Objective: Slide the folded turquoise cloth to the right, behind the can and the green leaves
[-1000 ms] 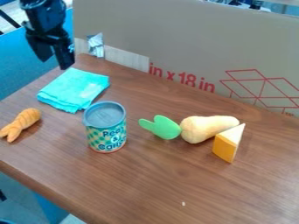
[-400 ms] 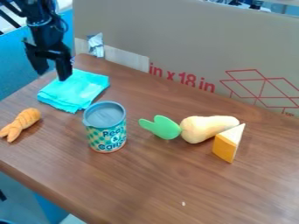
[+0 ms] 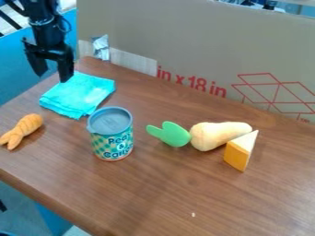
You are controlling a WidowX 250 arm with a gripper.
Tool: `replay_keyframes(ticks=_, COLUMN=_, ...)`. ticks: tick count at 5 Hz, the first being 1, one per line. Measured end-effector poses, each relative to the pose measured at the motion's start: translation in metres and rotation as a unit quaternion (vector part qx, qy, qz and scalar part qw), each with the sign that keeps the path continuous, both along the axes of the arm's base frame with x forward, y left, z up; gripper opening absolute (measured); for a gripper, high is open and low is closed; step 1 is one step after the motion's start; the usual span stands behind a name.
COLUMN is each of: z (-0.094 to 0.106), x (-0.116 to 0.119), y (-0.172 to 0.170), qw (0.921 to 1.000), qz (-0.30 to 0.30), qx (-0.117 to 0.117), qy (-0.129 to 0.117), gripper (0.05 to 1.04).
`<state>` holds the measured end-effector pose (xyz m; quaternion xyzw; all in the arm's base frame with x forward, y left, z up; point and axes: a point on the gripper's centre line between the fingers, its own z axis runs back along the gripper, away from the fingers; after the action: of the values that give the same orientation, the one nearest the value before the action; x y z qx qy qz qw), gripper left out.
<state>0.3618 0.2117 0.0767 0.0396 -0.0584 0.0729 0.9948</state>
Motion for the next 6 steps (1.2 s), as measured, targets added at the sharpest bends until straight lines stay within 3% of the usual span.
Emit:
replay_keyframes(ticks=1, z=-0.012, x=0.001, y=0.005, qw=0.9989, qz=0.008, qx=0.04, qy=0.024, gripper=1.007)
replay_keyframes(ticks=3, z=-0.038, x=-0.002, y=-0.01, qw=0.9984, qz=0.047, qx=0.019, qy=0.024, gripper=1.007)
replay_keyframes(ticks=4, z=-0.042, x=-0.002, y=-0.016, qw=0.9966, qz=0.076, qx=0.02, qy=0.024, gripper=1.007)
replay_keyframes(ticks=5, z=-0.042, x=-0.001, y=-0.025, qw=0.9924, qz=0.115, qx=0.026, qy=0.036, gripper=1.007)
replay_keyframes(ticks=6, z=-0.039, x=0.004, y=-0.062, qw=0.9899, qz=0.114, qx=0.045, qy=0.072, gripper=1.007)
